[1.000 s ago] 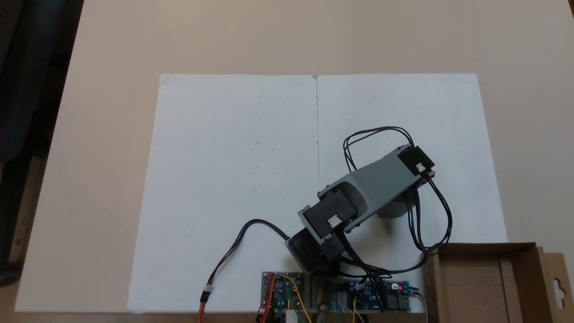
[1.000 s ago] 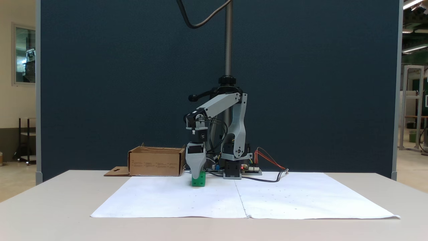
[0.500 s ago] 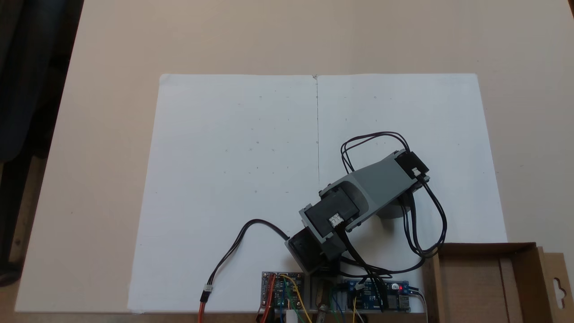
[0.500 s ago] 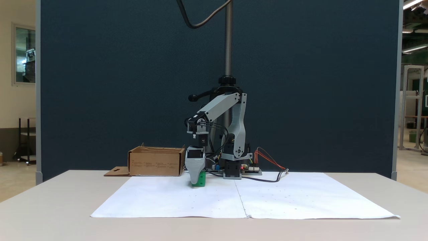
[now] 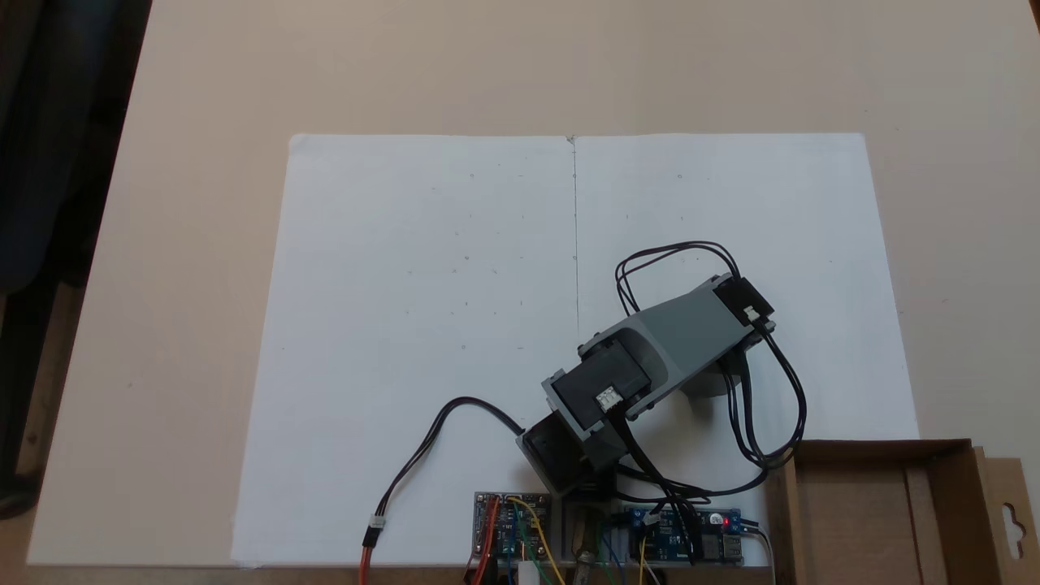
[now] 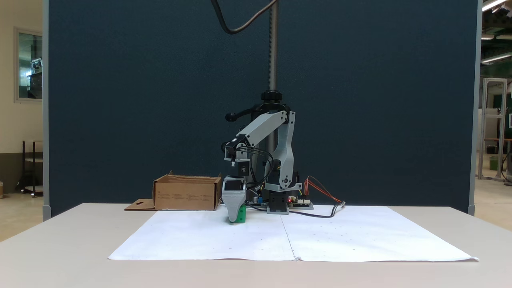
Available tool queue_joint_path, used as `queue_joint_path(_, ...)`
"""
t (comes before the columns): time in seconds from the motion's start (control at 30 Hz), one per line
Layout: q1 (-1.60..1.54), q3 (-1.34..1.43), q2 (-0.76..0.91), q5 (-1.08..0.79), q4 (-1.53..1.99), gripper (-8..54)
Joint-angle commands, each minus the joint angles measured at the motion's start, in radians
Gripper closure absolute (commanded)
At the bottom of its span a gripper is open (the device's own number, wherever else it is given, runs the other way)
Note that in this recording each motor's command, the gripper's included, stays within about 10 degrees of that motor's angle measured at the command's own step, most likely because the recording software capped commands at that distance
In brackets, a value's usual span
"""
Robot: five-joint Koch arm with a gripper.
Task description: Grasp a green dice and put it in the bin.
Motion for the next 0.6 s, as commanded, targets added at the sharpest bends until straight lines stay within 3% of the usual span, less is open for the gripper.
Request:
queue_joint_path(0.0,0.003,0.002,0.011,-0.072,-0.021,4.2)
queue_joint_path(0.1,0.000,0.008,0.011,-0.072,-0.021,4.8)
queue_joint_path(0.33,0.002,0.017,0.011,-0.072,-0.035,13.8)
queue_joint_path(0.57,0.003,0.026,0.011,-0.072,-0.040,33.6)
